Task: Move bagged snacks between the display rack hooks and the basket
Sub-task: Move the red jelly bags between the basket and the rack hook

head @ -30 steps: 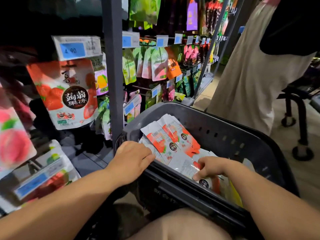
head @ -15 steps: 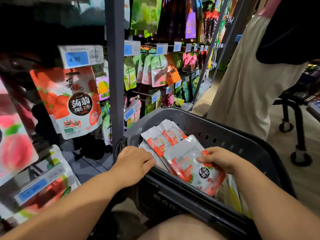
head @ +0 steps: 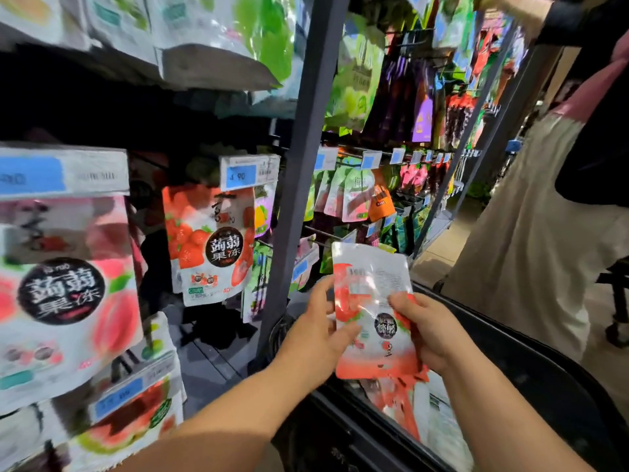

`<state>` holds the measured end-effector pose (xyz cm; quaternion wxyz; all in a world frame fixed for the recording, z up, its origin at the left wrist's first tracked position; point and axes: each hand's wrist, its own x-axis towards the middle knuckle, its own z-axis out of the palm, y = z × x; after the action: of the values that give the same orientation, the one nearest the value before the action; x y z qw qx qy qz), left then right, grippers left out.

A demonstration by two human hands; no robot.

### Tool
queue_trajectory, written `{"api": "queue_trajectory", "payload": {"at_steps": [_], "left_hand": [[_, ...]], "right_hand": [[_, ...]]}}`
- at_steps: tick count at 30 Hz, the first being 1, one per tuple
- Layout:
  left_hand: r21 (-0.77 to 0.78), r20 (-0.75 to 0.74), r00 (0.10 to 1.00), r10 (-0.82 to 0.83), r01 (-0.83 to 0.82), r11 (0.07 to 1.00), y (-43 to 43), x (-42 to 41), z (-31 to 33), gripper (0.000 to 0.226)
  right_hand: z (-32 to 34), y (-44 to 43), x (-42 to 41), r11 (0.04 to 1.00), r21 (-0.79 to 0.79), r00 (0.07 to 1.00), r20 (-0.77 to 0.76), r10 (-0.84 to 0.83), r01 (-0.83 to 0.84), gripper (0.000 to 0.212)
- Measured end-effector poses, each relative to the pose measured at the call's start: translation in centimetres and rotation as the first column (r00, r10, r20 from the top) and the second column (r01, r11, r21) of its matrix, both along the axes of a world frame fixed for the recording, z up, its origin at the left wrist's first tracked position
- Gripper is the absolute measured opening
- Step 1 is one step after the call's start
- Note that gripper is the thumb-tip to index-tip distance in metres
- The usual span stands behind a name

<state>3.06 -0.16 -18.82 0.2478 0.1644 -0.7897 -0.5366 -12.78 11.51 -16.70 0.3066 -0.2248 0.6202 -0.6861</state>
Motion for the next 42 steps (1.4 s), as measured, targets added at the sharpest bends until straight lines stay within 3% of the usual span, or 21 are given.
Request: {"api": "queue_trajectory", "payload": {"at_steps": [2,4,9,14,20,23,29,36,42], "left_hand": [[0.094,0.003,0.998,0.057,-0.057,0.994,-0.5,0.1,0.0,0.072],[0.150,0.034,0.993,0.115,-0.119,0.982,-0.9,0.3,-0.2,0.082],[0.182,0.125,0.977,0.173,-0.194,0.964,-1.4,0.5,-0.4,0.050],[0.257,0.113,0.964,0.239,-0.261,0.931,-1.6,0.2,-0.5,0.041],[0.349,0.025,0.950,0.311,-0.300,0.888,-2.5,0.3,0.1,0.044],[0.350,0.012,0.947,0.321,-0.305,0.886,-2.7,0.7,0.2,0.043],[0.388,-0.020,0.941,0.336,-0.303,0.870,-2.8,1.1,0.3,0.044],[0.404,-0.049,0.931,0.362,-0.313,0.860,-3.0,1.0,0.1,0.046],[0.434,-0.073,0.937,0.342,-0.279,0.856,-3.0,0.6,0.2,0.025]], "right_hand": [[-0.7,-0.7,0.5,1.000,-0.007,1.000,-0.010,0.008,-0.008,0.042],[-1.5,-0.9,1.1,0.999,-0.014,0.999,0.000,0.036,-0.036,0.040],[-2.2,-0.9,2.1,0.995,-0.010,0.994,-0.032,0.101,-0.101,0.038],[-2.5,0.0,1.2,0.998,-0.022,0.991,-0.120,0.052,-0.055,0.068],[-1.8,0.9,1.3,0.964,0.041,0.918,-0.295,0.264,-0.264,0.036],[-1.9,1.3,1.0,0.927,0.095,0.887,-0.271,0.375,-0.363,0.056],[-2.1,1.6,1.3,0.852,0.158,0.817,-0.240,0.524,-0.499,0.069],[-2.0,1.3,1.9,0.877,0.131,0.827,-0.293,0.480,-0.463,0.069],[-1.1,1.4,2.5,0.956,0.093,0.836,-0.467,0.288,-0.277,0.046]]}}
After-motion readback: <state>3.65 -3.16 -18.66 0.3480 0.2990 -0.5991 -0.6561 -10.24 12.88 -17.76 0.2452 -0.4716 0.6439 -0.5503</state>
